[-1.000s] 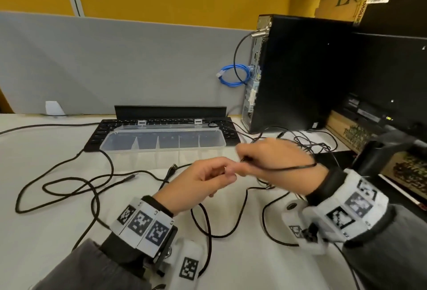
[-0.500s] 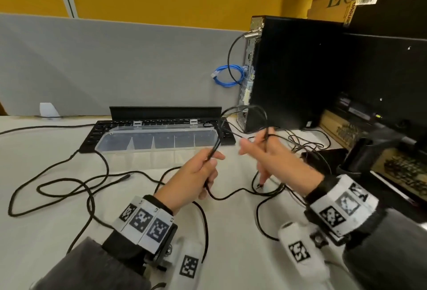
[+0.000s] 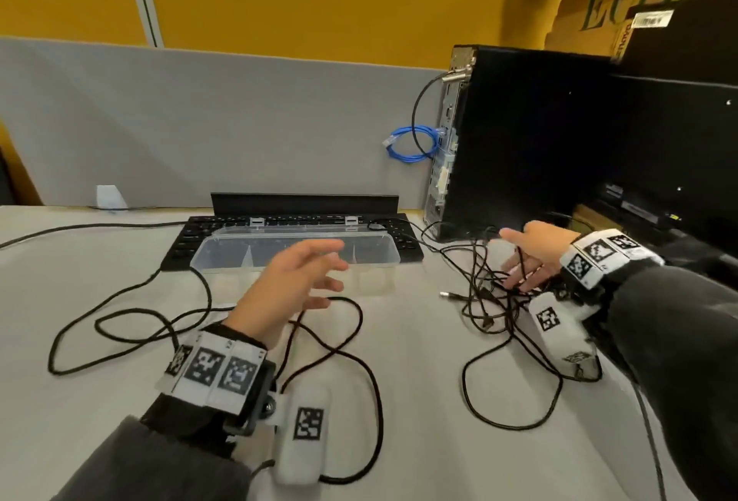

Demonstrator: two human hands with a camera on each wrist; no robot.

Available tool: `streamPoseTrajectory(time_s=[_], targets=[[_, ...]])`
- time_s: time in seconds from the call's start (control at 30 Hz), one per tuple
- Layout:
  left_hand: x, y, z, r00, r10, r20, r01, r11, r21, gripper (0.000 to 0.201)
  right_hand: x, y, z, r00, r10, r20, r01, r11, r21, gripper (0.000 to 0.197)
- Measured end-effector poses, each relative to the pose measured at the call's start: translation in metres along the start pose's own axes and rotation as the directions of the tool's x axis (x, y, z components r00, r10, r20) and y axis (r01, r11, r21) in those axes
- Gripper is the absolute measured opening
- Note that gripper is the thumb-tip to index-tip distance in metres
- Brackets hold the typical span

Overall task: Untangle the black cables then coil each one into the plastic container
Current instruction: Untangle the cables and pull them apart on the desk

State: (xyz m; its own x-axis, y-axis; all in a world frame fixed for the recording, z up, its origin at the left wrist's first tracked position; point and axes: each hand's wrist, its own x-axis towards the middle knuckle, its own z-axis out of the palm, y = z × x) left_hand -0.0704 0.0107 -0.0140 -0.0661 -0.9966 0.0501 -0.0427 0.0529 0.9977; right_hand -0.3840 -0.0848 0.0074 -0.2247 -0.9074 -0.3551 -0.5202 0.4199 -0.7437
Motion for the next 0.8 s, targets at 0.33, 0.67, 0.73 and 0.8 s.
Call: streamPoseTrajectory(time_s=[0.33,0.67,0.73,0.8], targets=[[0.0,0.006,-0.038,0.984,0.049,-0.173,-0.051,0.999,-0.007,0.015,-0.044,-0.022,0.002,0.843,-0.522,-0.127,0.158,0.466,-0.871,0.028],[-0.012,-0.012,-0.025,0.888,-0.098,0.449,-0.258,0.701,0.664,0.038,-0.122,-0.022,0.15,0.685,-0.291,0.668,0.563,0.794,-0.232,0.022],[-0.015,-0.01,-0.032,0.913,-0.036,0.406,-0.294,0.63,0.718,0.021,-0.129,-0.037,0.126,0.687,-0.401,0.606,0.429,0.897,0.108,0.019],[-0.012,0.0,-0.052,0.959,0.089,0.267,-0.264,0.617,0.741,0.014,-0.136,-0.047,0.089,0.734,-0.505,0.455,0.453,0.862,0.225,0.018]])
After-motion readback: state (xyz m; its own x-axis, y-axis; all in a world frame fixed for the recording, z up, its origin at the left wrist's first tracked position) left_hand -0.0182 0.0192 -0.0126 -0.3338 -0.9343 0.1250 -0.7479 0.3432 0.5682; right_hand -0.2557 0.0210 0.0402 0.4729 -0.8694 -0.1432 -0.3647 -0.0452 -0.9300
